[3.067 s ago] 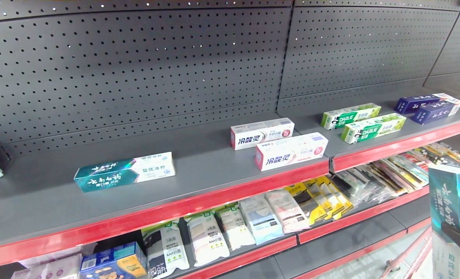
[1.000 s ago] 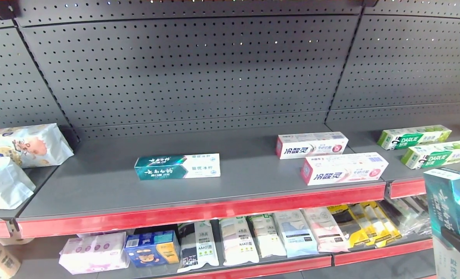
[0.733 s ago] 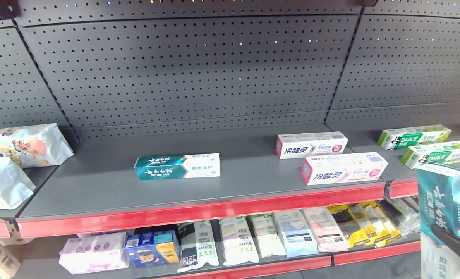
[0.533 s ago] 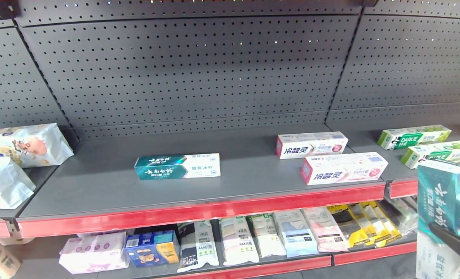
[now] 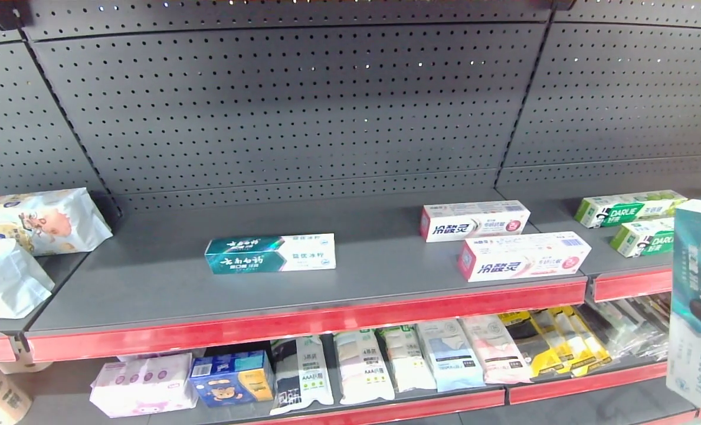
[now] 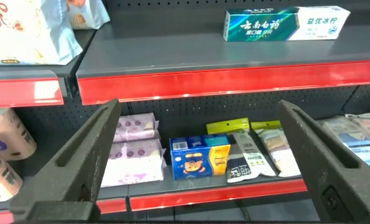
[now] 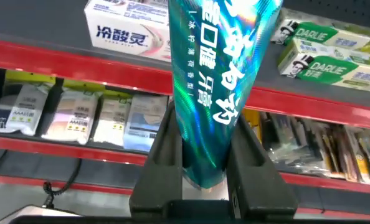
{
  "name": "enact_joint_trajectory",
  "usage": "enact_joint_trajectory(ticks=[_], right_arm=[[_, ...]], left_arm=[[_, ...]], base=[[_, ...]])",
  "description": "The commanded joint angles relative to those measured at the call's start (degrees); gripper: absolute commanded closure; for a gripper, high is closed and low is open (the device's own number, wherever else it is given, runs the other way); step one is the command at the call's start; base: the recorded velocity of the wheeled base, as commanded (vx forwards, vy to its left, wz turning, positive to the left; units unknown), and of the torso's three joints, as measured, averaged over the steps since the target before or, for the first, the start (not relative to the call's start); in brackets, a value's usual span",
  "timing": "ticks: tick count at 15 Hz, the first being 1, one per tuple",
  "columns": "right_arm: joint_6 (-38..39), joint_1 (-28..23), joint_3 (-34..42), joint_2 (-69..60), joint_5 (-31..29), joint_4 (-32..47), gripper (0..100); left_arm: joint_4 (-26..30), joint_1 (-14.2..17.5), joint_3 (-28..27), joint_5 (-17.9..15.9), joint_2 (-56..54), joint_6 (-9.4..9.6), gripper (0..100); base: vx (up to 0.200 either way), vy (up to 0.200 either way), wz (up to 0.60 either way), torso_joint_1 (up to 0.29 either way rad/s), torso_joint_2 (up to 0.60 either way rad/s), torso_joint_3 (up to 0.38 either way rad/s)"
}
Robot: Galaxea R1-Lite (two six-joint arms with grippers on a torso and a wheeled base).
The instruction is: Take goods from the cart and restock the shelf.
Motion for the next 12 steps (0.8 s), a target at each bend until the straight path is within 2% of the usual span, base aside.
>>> enact_joint_trajectory(ticks=[1,3,6,8,10,11,12], right_arm=[[1.0,-0.3,-0.9,-0.2,-0.2,0.0,100],[3.5,-0.6,0.6,-2.5,-0.7,0.4,100],[3.1,-0.8,3.1,-4.9,-2.1,1.0,100],[3.1,-0.9,2.3,-6.8,-2.4,6.1,100],[3.1,-0.9,2.3,-8.5,-2.7,8.7,100],[3.1,-1.0,2.3,-9.3,-3.9,9.5,100],[3.1,-1.0,2.3,-9.6,-4.5,9.5,100]], left_arm=[[0.0,0.0,0.0,0.0,0.0,-0.02,0],[0.0,0.0,0.0,-0.1,0.0,-0.02,0],[0.0,0.0,-0.1,-0.2,0.1,0.07,0],[0.1,-0.3,-0.2,-0.3,1.5,0.59,0],[0.1,1.1,-0.1,-0.3,5.2,0.77,0],[-0.1,0.7,-0.1,-0.8,4.2,2.53,0],[0.0,-1.0,-0.3,-3.1,2.1,5.34,0]], base=[[0.0,0.0,0.0,0.0,0.0,0.0],[0.0,0.0,0.0,0.0,0.0,0.0],[0.0,0.0,0.0,0.0,0.0,0.0],[0.0,0.0,0.0,0.0,0.0,0.0],[0.0,0.0,0.0,0.0,0.0,0.0],[0.0,0.0,0.0,0.0,0.0,0.0],[0.0,0.0,0.0,0.0,0.0,0.0]])
